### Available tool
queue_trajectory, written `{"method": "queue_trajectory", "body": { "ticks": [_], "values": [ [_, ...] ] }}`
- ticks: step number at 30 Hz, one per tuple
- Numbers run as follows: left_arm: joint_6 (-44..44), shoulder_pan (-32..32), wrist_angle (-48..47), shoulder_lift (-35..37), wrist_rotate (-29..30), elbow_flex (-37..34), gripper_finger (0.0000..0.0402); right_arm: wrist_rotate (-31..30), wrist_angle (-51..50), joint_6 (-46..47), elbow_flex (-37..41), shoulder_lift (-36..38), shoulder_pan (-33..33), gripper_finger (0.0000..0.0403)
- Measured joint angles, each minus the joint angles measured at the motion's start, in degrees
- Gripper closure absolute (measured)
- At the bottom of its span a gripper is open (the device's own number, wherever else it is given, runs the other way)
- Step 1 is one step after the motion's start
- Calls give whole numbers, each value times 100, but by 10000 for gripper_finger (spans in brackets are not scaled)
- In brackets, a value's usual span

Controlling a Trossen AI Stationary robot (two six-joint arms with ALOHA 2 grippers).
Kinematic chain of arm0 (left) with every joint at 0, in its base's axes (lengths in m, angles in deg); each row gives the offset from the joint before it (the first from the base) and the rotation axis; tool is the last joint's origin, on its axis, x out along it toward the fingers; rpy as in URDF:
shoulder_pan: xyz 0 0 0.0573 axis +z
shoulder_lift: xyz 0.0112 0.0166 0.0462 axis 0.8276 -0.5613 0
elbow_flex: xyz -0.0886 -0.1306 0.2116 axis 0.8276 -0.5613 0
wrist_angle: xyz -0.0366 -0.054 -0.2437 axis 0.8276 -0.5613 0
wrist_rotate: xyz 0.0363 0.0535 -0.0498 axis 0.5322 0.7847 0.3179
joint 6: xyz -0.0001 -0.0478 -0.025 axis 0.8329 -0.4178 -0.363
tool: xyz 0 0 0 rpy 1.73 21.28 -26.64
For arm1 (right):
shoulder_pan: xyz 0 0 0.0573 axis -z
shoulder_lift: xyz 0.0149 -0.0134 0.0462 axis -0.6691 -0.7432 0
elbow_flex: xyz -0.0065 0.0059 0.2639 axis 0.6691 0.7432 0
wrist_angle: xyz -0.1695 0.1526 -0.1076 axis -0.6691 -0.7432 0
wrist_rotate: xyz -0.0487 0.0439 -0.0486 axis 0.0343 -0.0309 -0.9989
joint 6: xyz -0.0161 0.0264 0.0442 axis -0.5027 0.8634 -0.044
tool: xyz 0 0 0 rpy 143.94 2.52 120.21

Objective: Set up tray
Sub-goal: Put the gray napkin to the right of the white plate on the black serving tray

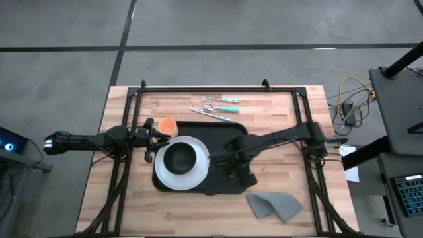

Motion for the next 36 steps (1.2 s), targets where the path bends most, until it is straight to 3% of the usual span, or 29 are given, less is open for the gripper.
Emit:
{"method": "queue_trajectory", "body": {
  "ticks": [9,14,19,26,36],
  "values": [
    [0,-1,2,-1,2,0,283,3,2730,1648,3389,2543,-232,303],
    [1,-1,1,1,0,0,283,77,3028,2491,4545,3546,-421,303],
    [-1,-2,0,1,2,0,283,70,3783,3118,5425,4101,-670,303],
    [0,0,1,1,1,0,283,87,4347,3182,5719,3868,-1381,303],
    [1,-2,0,-1,1,0,283,-116,4002,3394,4761,2779,-1968,303]
  ]
}}
